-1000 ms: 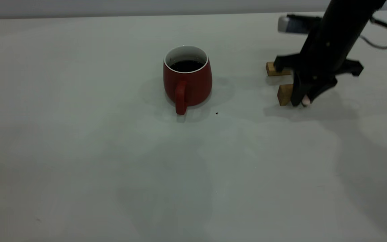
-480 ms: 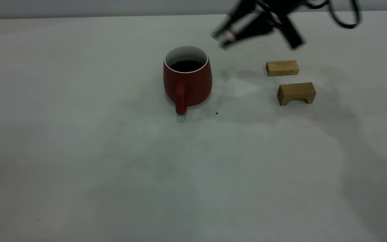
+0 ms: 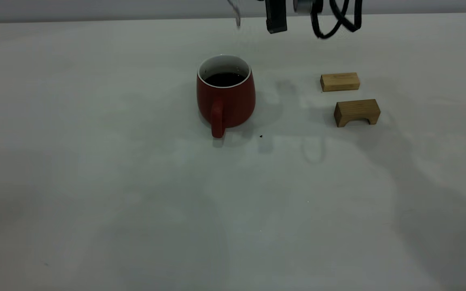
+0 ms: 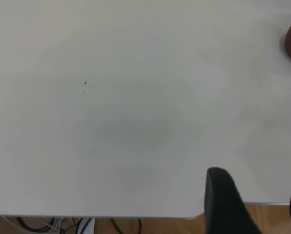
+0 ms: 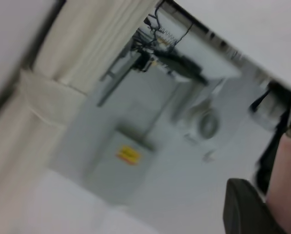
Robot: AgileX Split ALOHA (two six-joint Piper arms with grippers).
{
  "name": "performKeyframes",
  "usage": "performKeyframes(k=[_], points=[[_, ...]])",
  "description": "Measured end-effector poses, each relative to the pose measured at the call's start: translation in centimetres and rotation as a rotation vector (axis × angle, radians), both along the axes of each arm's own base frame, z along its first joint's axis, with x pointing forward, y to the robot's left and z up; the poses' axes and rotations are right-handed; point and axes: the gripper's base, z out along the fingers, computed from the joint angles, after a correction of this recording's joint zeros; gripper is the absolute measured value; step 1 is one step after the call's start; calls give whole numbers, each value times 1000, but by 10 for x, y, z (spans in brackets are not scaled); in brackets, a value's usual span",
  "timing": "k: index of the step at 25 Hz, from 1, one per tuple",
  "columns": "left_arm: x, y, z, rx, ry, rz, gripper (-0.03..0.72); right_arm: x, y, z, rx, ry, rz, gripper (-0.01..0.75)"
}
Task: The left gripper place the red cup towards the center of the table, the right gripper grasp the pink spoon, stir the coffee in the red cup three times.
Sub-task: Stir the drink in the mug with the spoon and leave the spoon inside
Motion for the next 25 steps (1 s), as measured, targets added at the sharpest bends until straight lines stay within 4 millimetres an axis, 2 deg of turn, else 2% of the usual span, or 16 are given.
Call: performKeyframes(k=[4,7,10,15,20,25], points=[[0,0,0,-1,0,0,407,-2,4,1,50,220,-41,129],[0,0,0,-1,0,0,407,-2,5,1,57,257,-48,129],[0,0,0,-1,0,0,407,6,8,-5,63,247,-47,129],[0,0,0,-1,0,0,407,19,15,-37,57,269,-41,129],[0,0,0,-1,0,0,407,18,13,-78,23,340,-59,129],[0,0,0,-1,0,0,407,15,16,-100,0,379,-66,129]])
